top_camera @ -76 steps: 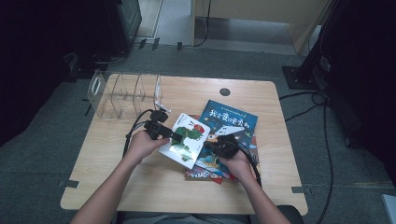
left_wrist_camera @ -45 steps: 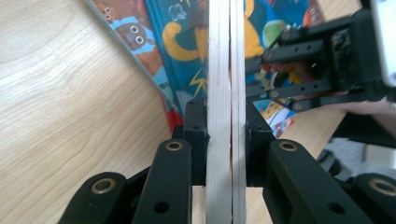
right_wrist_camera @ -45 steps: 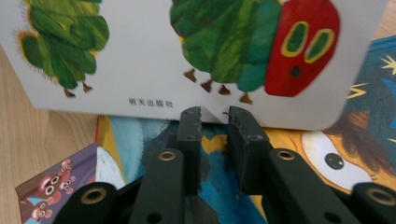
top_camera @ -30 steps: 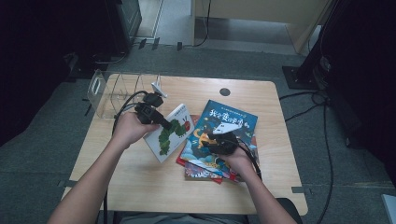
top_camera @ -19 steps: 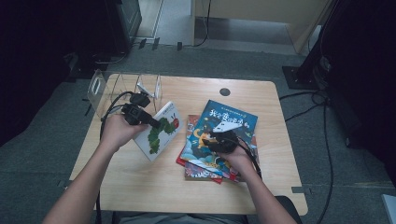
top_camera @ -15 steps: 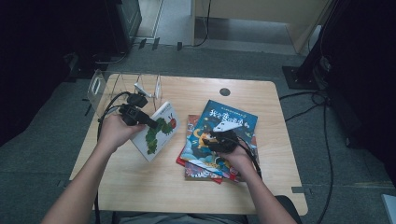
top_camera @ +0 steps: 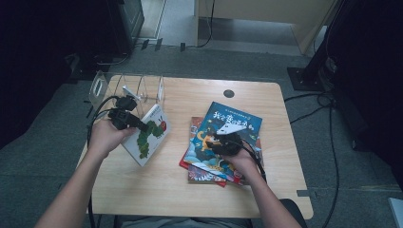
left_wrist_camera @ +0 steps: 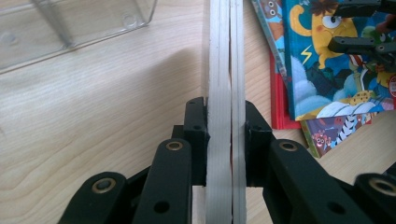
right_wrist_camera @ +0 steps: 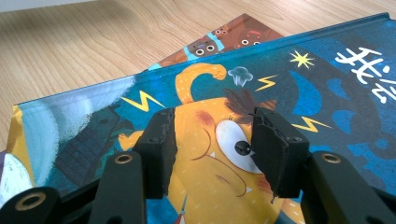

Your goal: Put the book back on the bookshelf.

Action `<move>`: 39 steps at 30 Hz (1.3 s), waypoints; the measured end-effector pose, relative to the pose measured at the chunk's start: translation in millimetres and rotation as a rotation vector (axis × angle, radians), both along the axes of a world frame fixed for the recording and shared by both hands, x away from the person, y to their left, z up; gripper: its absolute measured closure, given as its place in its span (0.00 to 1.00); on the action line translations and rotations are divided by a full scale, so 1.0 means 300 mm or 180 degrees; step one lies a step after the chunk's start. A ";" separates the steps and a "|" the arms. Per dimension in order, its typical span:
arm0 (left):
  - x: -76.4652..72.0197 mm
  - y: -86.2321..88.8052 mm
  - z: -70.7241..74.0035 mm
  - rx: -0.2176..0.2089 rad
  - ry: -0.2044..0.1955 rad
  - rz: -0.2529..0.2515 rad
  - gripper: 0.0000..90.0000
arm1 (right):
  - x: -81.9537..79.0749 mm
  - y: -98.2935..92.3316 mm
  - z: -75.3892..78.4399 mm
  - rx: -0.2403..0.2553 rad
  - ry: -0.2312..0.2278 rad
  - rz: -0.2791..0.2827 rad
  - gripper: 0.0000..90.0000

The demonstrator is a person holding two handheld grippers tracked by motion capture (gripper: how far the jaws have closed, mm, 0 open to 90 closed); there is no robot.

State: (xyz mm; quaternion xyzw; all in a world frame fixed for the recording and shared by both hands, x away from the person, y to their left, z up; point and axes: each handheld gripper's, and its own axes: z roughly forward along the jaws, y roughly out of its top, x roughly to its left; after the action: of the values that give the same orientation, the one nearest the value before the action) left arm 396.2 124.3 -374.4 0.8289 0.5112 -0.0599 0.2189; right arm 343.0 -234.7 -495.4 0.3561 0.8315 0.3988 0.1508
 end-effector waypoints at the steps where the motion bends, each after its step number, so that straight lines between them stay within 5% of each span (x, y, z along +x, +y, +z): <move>1: 0.000 0.000 0.000 0.0000 0.0000 0.0000 0.86 | 0.000 0.000 0.000 0.0001 -0.0004 -0.0001 0.56; 17: 0.002 0.091 -0.008 0.0022 0.0037 0.0308 0.86 | -0.001 0.001 0.000 -0.0005 -0.0005 0.0000 0.56; 28: 0.050 0.081 -0.006 0.0013 -0.0010 0.0629 0.86 | -0.001 0.001 0.000 -0.0015 -0.0008 -0.0003 0.56; 39: 0.104 0.057 0.008 0.0036 -0.0027 0.0766 0.86 | -0.001 0.002 0.000 -0.0020 -0.0014 -0.0003 0.56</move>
State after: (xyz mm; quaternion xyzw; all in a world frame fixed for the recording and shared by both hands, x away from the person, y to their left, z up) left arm 427.4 141.4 -372.2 0.7631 0.6064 -0.0268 0.2220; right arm 342.6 -234.1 -495.4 0.3552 0.8322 0.3970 0.1538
